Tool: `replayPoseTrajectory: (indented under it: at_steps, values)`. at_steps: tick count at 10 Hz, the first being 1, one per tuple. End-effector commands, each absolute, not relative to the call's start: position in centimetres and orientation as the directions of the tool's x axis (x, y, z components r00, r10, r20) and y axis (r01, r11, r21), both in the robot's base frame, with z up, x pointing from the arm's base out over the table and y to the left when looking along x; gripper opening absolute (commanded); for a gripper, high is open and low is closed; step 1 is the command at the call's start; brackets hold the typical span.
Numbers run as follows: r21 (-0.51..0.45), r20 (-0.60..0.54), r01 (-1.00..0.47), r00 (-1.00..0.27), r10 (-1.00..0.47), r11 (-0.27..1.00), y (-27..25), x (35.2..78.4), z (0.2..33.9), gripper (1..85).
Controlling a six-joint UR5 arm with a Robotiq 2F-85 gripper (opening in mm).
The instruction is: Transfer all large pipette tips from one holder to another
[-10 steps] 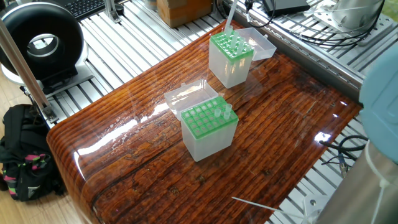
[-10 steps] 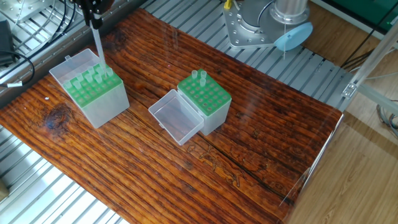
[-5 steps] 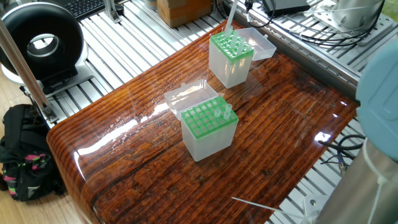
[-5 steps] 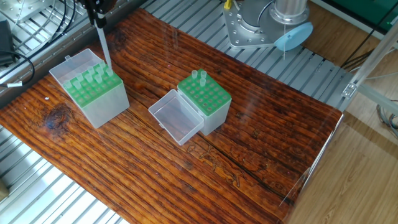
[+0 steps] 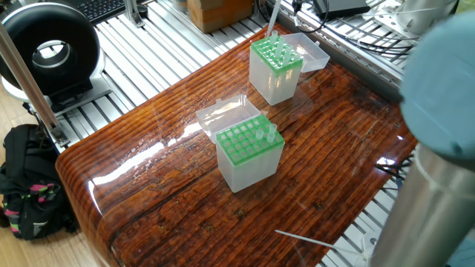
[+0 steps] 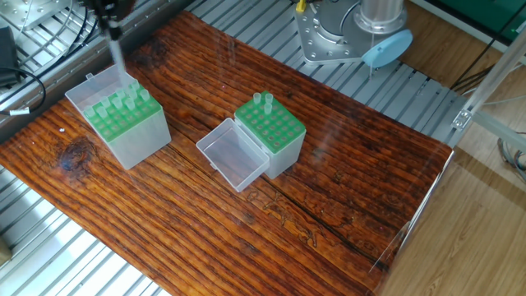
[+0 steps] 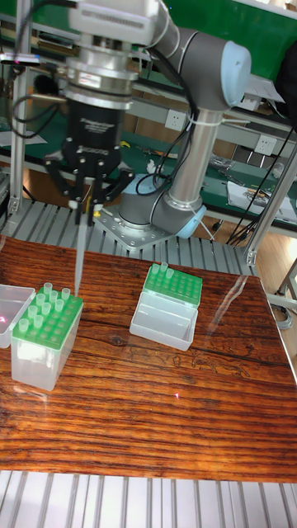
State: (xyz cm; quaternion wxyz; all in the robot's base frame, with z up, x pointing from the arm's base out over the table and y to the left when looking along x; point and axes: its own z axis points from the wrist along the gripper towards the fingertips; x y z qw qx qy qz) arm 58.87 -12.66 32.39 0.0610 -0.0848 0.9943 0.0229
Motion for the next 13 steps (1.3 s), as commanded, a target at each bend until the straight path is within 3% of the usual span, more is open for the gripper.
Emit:
replayPoseTrajectory:
  at_steps: [1, 5, 13]
  values:
    - [0.046, -0.151, -0.203, -0.969, -0.194, 0.978, -13.8, 61.6, 32.0, 4.3]
    - [0.046, -0.143, -0.183, -0.974, -0.175, 0.982, -13.4, 61.3, 28.9, 4.3]
    - [0.056, -0.085, -0.235, -0.970, -0.230, 0.970, -14.7, 59.5, 28.0, 4.0]
